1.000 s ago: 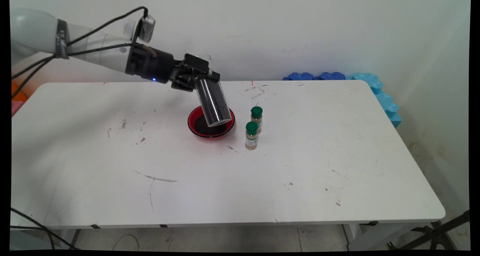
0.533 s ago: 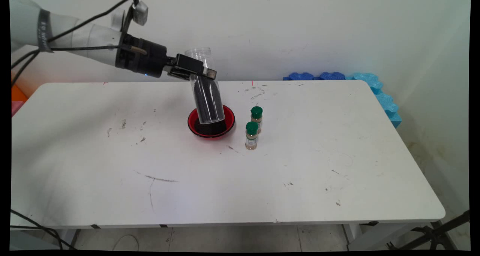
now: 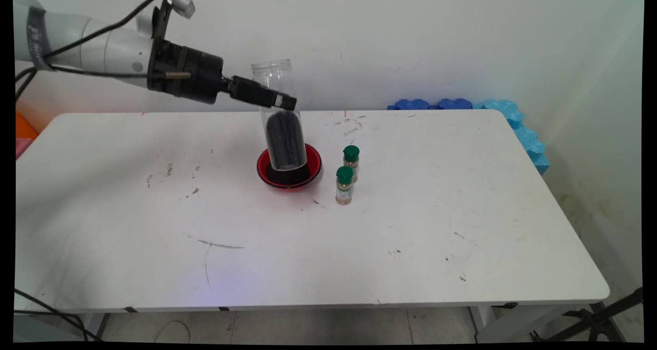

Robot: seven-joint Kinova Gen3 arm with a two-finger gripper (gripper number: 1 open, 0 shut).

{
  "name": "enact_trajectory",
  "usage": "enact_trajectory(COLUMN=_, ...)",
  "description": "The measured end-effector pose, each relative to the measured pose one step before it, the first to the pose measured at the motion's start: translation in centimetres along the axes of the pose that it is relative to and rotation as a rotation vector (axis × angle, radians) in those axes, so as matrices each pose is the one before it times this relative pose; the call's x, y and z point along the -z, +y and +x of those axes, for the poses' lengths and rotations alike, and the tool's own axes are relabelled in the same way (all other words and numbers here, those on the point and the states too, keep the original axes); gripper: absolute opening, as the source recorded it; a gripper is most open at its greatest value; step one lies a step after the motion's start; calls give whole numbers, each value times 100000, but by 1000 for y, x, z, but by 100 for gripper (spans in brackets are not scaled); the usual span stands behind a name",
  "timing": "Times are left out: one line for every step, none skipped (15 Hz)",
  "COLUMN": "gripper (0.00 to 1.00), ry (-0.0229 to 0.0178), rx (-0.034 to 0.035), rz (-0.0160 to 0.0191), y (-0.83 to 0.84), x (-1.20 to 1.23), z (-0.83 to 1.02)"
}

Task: Pour the black seasoning powder in the red bowl, then place the picked object on the table

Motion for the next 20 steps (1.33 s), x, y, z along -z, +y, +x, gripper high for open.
enact_trajectory(gripper=0, ry=-617, rx=-3729, rz=-241, y=376, x=-32, z=-254)
enact_trajectory(gripper=0, ry=-1575, rx=-8398, rz=-837, y=734, x=-88, z=-582)
enact_trajectory(gripper=0, ry=-941, rx=-5024, rz=-439, y=420, x=-111, z=-329)
enact_trajectory(gripper=0, ry=-617, rx=-3132, rz=-264, y=275, x=-82, z=-201)
enact_trajectory(gripper=0, ry=-547, rx=-3375, rz=-211, y=321, x=-128, z=-213)
enact_trajectory(gripper=0, ry=-421, rx=-2312, rz=-163, y=254, x=-112, z=-169)
enact_trajectory(gripper=0, ry=-543, rx=-3456, rz=-57, y=404, x=-187, z=-253)
enact_trajectory(gripper=0, ry=-306, rx=-1668, rz=15, y=202, x=-128, z=-131)
enact_trajectory(gripper=0, ry=-367, rx=-2122, rz=78, y=278, x=-225, z=-187)
enact_trajectory(gripper=0, ry=-351, rx=-1756, rz=118, y=240, x=-235, z=-190)
enact_trajectory(gripper=0, ry=-433, rx=-1754, rz=115, y=275, x=-385, z=-309)
enact_trajectory(gripper=0, ry=-106, rx=-666, rz=86, y=131, x=-201, z=-162)
enact_trajectory(gripper=0, ry=-224, rx=-576, rz=91, y=175, x=-344, z=-305)
enact_trajectory(gripper=0, ry=-76, rx=-319, rz=37, y=125, x=-315, z=-298)
enact_trajectory(gripper=0, ry=-152, rx=-375, rz=-17, y=189, x=-543, z=-546)
enact_trajectory(gripper=0, ry=5, rx=-156, rz=-7, y=127, x=-524, z=-530)
enact_trajectory(gripper=0, ry=120, rx=-80, rz=49, y=84, x=-464, z=-472)
enact_trajectory(gripper=0, ry=37, rx=-61, rz=-17, y=53, x=-322, z=-318)
enact_trajectory(gripper=0, ry=232, rx=-50, rz=12, y=78, x=-472, z=-486)
enact_trajectory(gripper=0, ry=197, rx=-65, rz=22, y=81, x=-456, z=-484)
